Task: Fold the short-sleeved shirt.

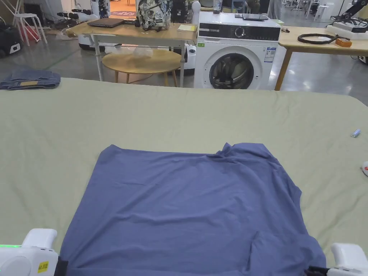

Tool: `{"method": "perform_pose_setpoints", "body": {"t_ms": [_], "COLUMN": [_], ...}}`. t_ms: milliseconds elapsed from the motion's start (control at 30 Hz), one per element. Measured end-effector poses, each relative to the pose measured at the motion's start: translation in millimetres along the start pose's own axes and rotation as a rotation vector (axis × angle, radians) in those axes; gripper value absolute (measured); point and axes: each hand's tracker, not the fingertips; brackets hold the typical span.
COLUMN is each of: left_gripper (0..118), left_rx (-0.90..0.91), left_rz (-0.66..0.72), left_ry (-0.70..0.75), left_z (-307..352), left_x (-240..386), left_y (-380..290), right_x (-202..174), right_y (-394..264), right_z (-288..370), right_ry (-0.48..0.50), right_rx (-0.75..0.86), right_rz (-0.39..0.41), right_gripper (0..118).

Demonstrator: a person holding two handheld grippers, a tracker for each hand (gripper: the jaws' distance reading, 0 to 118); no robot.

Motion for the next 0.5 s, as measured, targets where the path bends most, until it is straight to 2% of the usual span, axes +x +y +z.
{"method": "perform_pose_setpoints", "body": {"t_ms": [67, 100, 167, 200, 233, 267, 333, 500], "left_gripper": [3, 3, 3, 3, 3, 3, 3, 3], "left_rx": [0.002, 0.003, 0.005, 0.009, 0.011, 0.014, 0.018, 0.042], "left_rz": [-0.002, 0.000, 0.003, 0.011, 0.015, 0.016, 0.020, 0.033], "left_ry": [0.001, -0.001, -0.009, -0.015, -0.019, -0.022, -0.029, -0.050], "left_z": [0, 1, 1, 1, 2, 2, 4, 17], "left_x": [0, 1, -1, -3, -4, -5, -6, -10], "left_y": [0, 0, -1, -1, -1, -1, -1, 7], "right_x": [-2, -2, -3, -4, -7, -10, -11, -5], "right_y": [-8, -11, -14, -13, -11, -10, -7, 12], "right_z": [-12, -17, -18, -16, -15, -14, -8, 19], "right_ry": [0.005, 0.039, 0.093, 0.105, 0.121, 0.084, 0.089, 0.107], "right_rx": [-0.031, -0.034, 0.000, 0.007, 0.008, 0.012, 0.025, 0.092], "right_rz": [0.006, -0.009, -0.042, -0.042, -0.043, -0.036, -0.020, -0.049], "right_gripper": [66, 60, 36, 19, 9, 9, 7, 7]}}
